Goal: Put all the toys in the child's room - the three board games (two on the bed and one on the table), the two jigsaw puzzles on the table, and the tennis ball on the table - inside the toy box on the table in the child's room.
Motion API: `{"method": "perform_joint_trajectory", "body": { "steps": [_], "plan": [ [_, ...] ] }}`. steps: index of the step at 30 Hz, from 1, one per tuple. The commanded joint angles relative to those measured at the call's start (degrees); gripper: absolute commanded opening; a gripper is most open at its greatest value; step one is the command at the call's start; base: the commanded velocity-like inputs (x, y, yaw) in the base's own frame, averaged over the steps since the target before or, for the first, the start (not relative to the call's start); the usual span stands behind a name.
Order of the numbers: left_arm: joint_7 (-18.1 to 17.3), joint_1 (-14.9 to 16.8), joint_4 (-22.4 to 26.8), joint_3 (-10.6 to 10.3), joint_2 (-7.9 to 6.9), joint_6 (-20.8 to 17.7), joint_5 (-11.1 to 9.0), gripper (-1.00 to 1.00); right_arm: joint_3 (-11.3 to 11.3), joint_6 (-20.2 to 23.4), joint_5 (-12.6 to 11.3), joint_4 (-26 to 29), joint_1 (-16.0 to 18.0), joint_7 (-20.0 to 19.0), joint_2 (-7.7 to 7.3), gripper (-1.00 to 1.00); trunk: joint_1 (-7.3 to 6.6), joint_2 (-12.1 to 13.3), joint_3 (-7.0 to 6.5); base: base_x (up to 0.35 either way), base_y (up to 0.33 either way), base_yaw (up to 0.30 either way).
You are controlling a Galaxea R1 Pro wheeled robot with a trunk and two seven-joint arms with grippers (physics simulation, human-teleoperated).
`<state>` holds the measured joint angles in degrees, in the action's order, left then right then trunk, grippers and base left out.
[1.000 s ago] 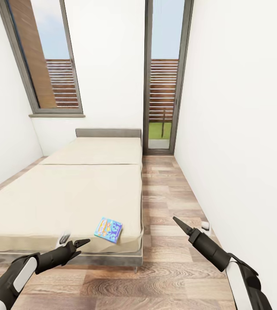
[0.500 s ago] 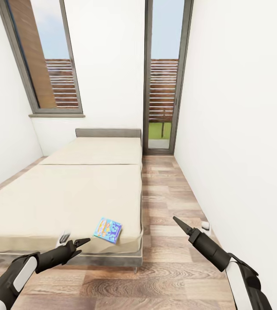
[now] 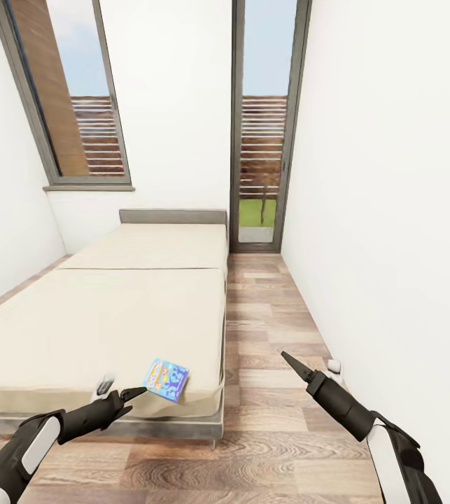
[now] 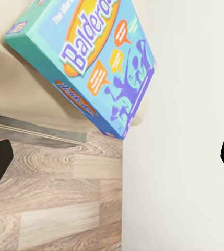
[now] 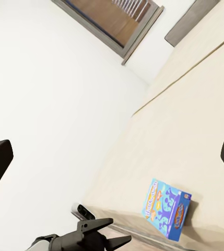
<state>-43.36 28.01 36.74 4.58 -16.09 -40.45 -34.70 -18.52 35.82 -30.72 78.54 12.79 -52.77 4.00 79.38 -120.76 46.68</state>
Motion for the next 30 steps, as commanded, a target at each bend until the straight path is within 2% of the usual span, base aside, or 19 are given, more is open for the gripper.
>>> {"method": "perform_joint_trajectory", "body": {
  "steps": [1,8,30],
  "plan": [
    [-0.1,0.0,0.0,0.1,0.0,-0.3,-0.2,1.0,-0.1,0.4,-0.2,0.0,0.0,-0.1,0.05,1.0,-0.01,0.0,0.06,0.005,-0.009,0.0],
    [-0.1,0.0,0.0,0.1,0.0,-0.3,-0.3,1.0,-0.1,0.4,-0.2,0.0,0.0,-0.1,0.05,1.0,-0.01,0.0,0.06,0.002,-0.003,0.0],
    [-0.1,0.0,0.0,0.1,0.0,-0.3,-0.5,1.0,-0.1,0.2,-0.3,0.3,0.0,-0.2,0.05,1.0,4.82,-8.8,4.0,0.0,0.0,0.0]
  ]
}}
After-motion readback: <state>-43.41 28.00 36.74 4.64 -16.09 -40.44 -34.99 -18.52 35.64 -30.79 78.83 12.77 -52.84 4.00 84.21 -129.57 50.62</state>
